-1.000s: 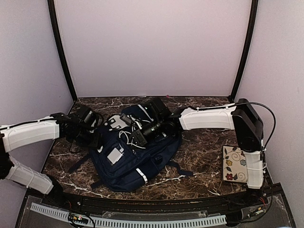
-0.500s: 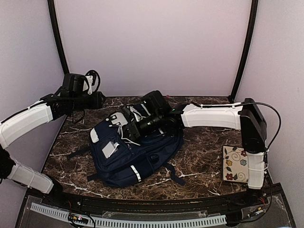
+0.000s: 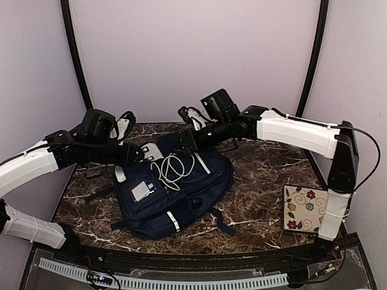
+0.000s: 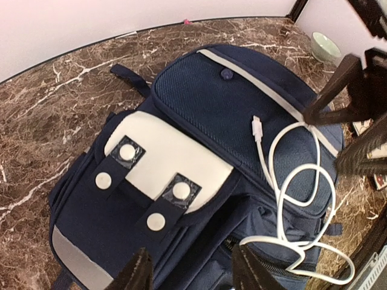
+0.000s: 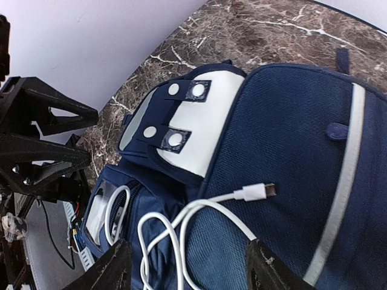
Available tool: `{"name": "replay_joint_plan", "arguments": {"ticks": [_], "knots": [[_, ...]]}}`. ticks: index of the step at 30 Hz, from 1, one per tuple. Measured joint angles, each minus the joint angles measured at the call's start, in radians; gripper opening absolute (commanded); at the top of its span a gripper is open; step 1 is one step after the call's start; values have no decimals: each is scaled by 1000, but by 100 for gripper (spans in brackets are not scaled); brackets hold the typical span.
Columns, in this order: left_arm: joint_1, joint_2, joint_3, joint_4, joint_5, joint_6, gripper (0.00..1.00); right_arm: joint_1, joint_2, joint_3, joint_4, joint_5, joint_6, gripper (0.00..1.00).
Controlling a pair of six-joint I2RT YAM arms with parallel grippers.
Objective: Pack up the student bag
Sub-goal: Place the charger in the lower front pocket of the bag.
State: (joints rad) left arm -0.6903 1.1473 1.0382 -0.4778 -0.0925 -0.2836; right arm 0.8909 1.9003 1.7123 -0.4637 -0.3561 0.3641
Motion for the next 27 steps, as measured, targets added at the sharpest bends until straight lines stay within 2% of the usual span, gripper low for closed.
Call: {"name": "replay_joint_plan", "arguments": {"ticks": [4, 12, 14, 16, 20, 21, 27], "knots": [[-15, -1, -10, -45, 10, -27, 56, -41, -65, -51, -1, 40, 12, 73], [-30, 5, -60, -55, 61, -46, 57, -58, -20, -98, 37, -69, 23, 67], [-32, 10, -69, -55, 76, -44, 57, -45, -8, -106, 40, -104, 19, 60], [-33, 11, -74, -55, 83, -42, 57, -32, 1, -111, 45, -142, 16, 49], [-33, 10, -82, -46, 92, -34, 57, -2, 11, -110, 51, -193, 13, 5], [-33, 10, -84, -45, 94, -33, 57, 4, 12, -110, 52, -201, 8, 0], [-33, 8, -101, -35, 132, -3, 58, 32, 42, -97, 116, -274, 35, 0]]}}
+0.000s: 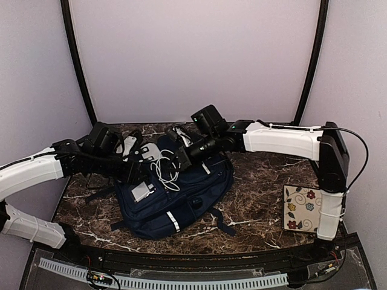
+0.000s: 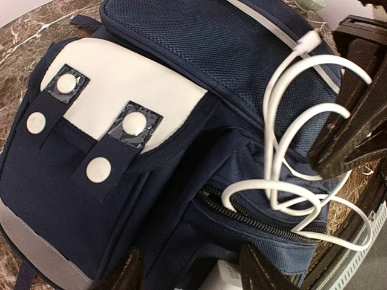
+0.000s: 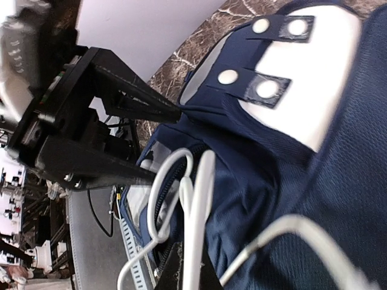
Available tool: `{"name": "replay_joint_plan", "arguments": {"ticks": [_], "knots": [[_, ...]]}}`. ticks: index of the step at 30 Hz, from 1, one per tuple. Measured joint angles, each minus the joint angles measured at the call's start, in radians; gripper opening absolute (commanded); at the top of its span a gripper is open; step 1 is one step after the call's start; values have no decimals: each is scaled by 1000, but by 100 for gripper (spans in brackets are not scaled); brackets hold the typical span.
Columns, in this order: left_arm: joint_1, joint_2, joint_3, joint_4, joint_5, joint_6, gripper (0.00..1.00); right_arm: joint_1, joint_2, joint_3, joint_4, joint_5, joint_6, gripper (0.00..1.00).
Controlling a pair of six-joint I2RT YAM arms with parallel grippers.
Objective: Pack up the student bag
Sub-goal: Place the charger in the lower front pocket of the bag.
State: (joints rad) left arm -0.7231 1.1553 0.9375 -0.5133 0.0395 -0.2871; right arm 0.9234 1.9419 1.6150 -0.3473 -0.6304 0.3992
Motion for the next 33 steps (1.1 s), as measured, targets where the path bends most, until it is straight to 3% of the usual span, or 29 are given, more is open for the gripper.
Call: {"name": "replay_joint_plan", "arguments": {"ticks": [5, 6, 8, 14, 21, 24, 30, 33], "knots": [[0, -61, -17, 1, 40, 60, 70, 27, 122, 105, 10, -65, -6, 0], [0, -87, -19, -9, 46, 75, 90, 30, 133, 108, 12, -77, -6, 0], [-4, -154, -31, -25, 45, 100, 99, 31, 142, 108, 10, -93, -6, 0], [-42, -302, -92, -34, 23, 111, 99, 24, 170, 111, 19, -141, -18, 0], [-129, -145, -98, -98, -65, -28, 99, 10, 193, 108, 29, -186, -32, 0], [-195, -179, -130, -137, -84, -111, 99, 7, 193, 99, 43, -201, -32, 0], [-224, -223, -211, -166, -121, -248, 98, 5, 194, 97, 47, -213, -43, 0], [-227, -200, -274, -90, -152, -263, 89, 8, 200, 97, 47, -243, -56, 0]]}}
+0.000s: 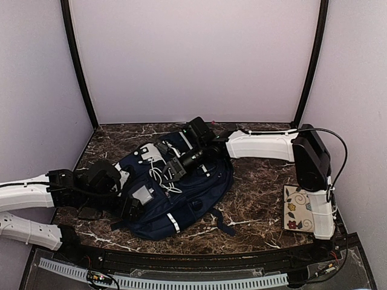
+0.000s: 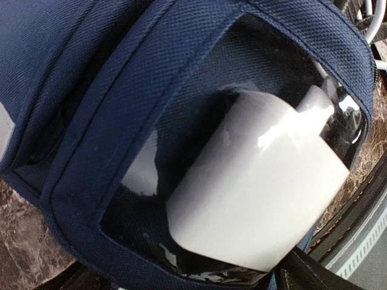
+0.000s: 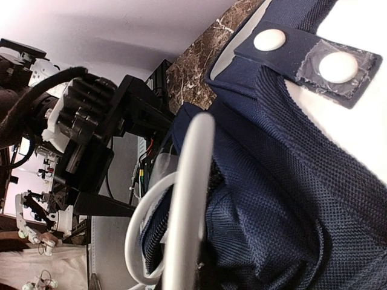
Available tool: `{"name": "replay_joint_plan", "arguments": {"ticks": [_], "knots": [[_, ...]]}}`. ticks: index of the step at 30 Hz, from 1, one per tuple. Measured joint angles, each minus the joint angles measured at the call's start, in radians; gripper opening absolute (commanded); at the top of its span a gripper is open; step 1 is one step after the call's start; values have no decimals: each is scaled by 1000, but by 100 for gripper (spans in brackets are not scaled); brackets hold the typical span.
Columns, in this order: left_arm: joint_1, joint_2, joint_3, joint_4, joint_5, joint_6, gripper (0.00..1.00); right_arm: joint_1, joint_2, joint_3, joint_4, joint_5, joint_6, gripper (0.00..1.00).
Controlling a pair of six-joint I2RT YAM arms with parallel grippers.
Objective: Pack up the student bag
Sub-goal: Place the charger in the lower front pocket of the bag.
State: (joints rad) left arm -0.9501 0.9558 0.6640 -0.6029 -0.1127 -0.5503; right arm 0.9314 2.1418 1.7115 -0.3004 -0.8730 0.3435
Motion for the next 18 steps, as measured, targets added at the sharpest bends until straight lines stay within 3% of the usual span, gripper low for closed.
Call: {"name": "replay_joint_plan", "arguments": {"ticks": [3, 8, 15, 18], "knots": [[-7, -32, -76, 115, -35, 24, 78, 7, 24, 31, -14, -50, -22, 0], [-8, -87, -179, 265, -54, 117, 78, 19, 95, 122, -1, -156, -1, 0], [-6, -63, -182, 304, -51, 228, 79, 16, 152, 167, 84, -197, 140, 0], [-3, -76, -183, 310, -51, 246, 79, 19, 151, 190, 27, -109, 128, 11]]}}
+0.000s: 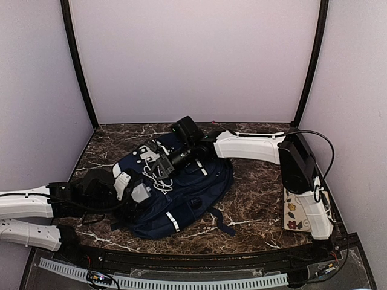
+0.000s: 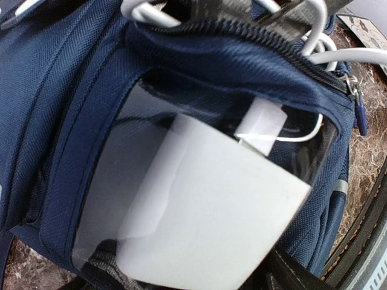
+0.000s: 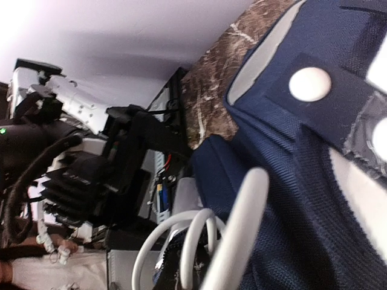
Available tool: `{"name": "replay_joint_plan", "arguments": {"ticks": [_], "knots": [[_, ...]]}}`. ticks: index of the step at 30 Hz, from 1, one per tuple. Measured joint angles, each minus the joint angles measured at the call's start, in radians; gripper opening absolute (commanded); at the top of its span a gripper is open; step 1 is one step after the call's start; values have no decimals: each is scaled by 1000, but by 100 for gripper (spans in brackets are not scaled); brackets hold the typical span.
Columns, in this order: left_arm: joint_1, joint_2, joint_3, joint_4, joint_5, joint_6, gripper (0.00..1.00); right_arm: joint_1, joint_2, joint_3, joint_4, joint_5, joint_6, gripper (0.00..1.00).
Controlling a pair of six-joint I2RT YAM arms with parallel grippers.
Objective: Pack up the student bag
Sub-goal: Place the charger in the lower front pocket of the bag.
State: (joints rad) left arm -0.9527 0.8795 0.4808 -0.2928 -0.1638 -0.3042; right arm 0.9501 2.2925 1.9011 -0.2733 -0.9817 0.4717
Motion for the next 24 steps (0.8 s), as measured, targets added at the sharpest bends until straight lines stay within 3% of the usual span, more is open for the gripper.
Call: {"name": "replay_joint_plan", "arguments": {"ticks": [7, 14, 24], "knots": [[0, -44, -6, 10, -19, 16, 79, 42, -115, -47, -119, 299, -140, 47], [0, -78, -9, 23, -31, 24, 79, 45, -222, -43, -278, 495, -247, 60], [0, -82, -9, 24, -29, 32, 79, 7, -242, 90, -463, 668, -331, 83]]}}
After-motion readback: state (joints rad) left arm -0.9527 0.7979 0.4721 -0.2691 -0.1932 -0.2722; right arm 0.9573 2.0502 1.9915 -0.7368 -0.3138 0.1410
